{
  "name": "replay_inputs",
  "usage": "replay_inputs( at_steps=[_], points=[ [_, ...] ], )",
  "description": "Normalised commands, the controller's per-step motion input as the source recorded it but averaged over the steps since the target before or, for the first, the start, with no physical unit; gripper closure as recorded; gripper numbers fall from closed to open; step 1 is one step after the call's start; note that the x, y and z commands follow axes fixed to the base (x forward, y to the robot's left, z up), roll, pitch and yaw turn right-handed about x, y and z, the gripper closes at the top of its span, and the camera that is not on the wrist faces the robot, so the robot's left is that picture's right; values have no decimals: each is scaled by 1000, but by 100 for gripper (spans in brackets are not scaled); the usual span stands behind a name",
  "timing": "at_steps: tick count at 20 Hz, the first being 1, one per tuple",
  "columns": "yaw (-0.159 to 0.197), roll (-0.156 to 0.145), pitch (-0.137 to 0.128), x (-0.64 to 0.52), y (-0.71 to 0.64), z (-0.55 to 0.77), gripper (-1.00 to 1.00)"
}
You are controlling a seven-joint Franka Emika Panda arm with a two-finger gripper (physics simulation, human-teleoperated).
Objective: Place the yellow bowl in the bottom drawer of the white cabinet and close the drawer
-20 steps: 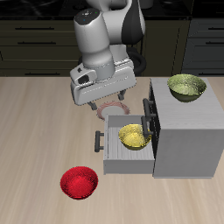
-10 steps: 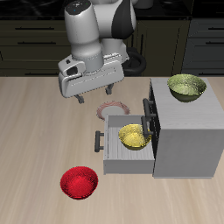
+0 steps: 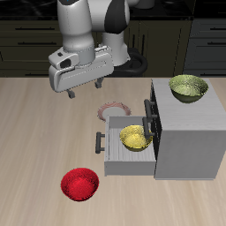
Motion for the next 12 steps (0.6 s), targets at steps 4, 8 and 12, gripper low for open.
replay_inputs(
  at_steps=[4, 8, 12],
  points=[
    [320, -37, 34, -51, -122, 158, -100],
    [277, 4, 21, -50, 64, 93, -100],
    [213, -24, 9, 4, 30, 44, -100]
  ],
)
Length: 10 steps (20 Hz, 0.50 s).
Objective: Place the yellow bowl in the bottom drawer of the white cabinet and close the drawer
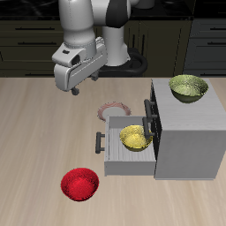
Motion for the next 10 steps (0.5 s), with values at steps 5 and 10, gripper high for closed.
replay_inputs(
  at_steps=[5, 10],
  points=[
    [301, 6, 16, 3, 53, 56, -100],
    [244, -17, 14, -66, -113, -23, -100]
  ],
)
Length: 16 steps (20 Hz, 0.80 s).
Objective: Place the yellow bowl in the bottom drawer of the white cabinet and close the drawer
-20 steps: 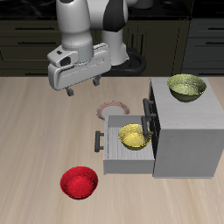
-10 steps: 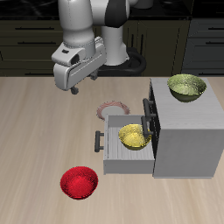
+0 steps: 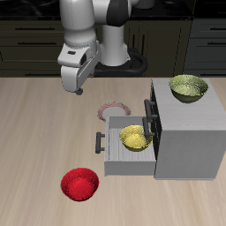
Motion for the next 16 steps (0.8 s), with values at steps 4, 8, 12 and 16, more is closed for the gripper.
replay_inputs(
  at_steps=[4, 8, 12, 16],
  points=[
    [138, -18, 31, -70, -118, -47, -100],
    [162, -12, 29, -108, -187, -130, -100],
    [107, -9, 8, -59, -119, -65, -100],
    [126, -18, -13, -24, -91, -27, -100]
  ],
)
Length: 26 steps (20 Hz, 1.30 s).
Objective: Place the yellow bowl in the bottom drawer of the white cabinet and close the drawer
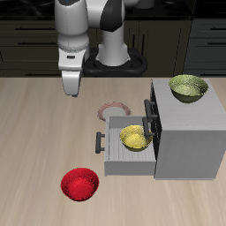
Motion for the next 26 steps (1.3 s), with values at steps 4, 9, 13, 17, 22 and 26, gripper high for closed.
replay_inputs(
  at_steps=[4, 9, 13, 17, 22, 26],
  points=[
    [22, -20, -11, -72, -106, 119, -100],
    [1, -18, -5, -25, -140, -36, -100],
    [4, 10, 8, 49, -6, -234, -100],
    [51, 8, 18, 8, -9, -262, -100],
    [26, 1, -10, -8, -116, -67, -100],
    [19, -11, 9, -32, -187, -212, -100]
  ],
)
